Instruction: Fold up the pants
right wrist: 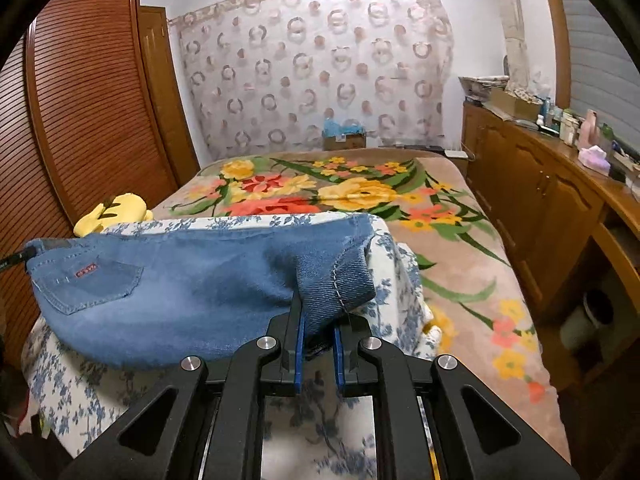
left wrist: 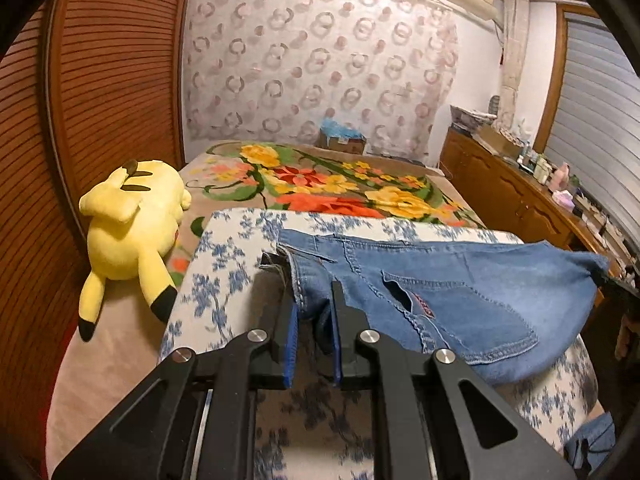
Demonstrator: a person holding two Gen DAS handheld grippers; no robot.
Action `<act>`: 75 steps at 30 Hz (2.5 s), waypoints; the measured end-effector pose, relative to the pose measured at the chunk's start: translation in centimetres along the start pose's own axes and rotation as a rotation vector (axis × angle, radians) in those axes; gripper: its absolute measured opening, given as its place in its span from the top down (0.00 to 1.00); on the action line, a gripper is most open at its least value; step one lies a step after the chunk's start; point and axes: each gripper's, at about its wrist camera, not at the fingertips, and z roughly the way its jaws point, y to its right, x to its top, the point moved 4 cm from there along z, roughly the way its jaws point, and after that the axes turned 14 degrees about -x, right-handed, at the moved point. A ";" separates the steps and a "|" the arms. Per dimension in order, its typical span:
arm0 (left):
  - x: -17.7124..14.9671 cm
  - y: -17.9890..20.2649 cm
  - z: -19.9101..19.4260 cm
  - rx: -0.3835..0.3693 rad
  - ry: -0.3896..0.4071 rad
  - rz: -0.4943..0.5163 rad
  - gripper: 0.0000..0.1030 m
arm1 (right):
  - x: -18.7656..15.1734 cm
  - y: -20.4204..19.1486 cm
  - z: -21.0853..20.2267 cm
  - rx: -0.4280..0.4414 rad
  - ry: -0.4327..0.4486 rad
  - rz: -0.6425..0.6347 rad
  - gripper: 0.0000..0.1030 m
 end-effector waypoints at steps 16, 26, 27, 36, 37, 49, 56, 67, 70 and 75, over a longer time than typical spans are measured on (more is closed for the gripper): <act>-6.0 -1.2 2.1 0.025 -0.180 -0.055 0.78 | -3.3 1.0 2.0 0.005 -0.187 0.082 0.88; -4.8 -0.4 2.4 0.020 -0.163 -0.006 0.24 | -1.2 1.2 1.8 -0.009 -0.186 0.119 0.75; -4.7 0.0 2.7 0.010 -0.168 0.001 0.24 | -1.3 1.1 1.7 -0.010 -0.180 0.119 0.75; -5.1 4.0 6.5 -0.080 -0.247 0.054 0.24 | -1.2 1.0 -0.5 0.008 -0.153 0.092 0.75; -5.0 4.4 6.7 -0.090 -0.251 0.059 0.24 | -1.2 1.0 -0.5 0.006 -0.152 0.090 0.75; -5.5 8.7 9.7 -0.150 -0.279 0.125 0.24 | -0.4 -1.7 -1.0 0.016 -0.048 0.107 0.95; -5.4 9.4 9.4 -0.144 -0.281 0.138 0.24 | 0.9 -5.4 -0.1 0.129 -0.019 0.060 0.95; -4.5 6.8 5.2 -0.089 -0.219 0.120 0.24 | 5.9 -14.6 -0.1 0.349 0.065 -0.117 0.96; -4.4 5.4 3.8 -0.057 -0.203 0.111 0.24 | 6.7 -18.2 -0.5 0.439 0.085 -0.167 0.96; -4.5 3.5 2.5 -0.021 -0.187 0.085 0.24 | 6.8 -21.7 1.2 0.530 0.060 -0.214 0.96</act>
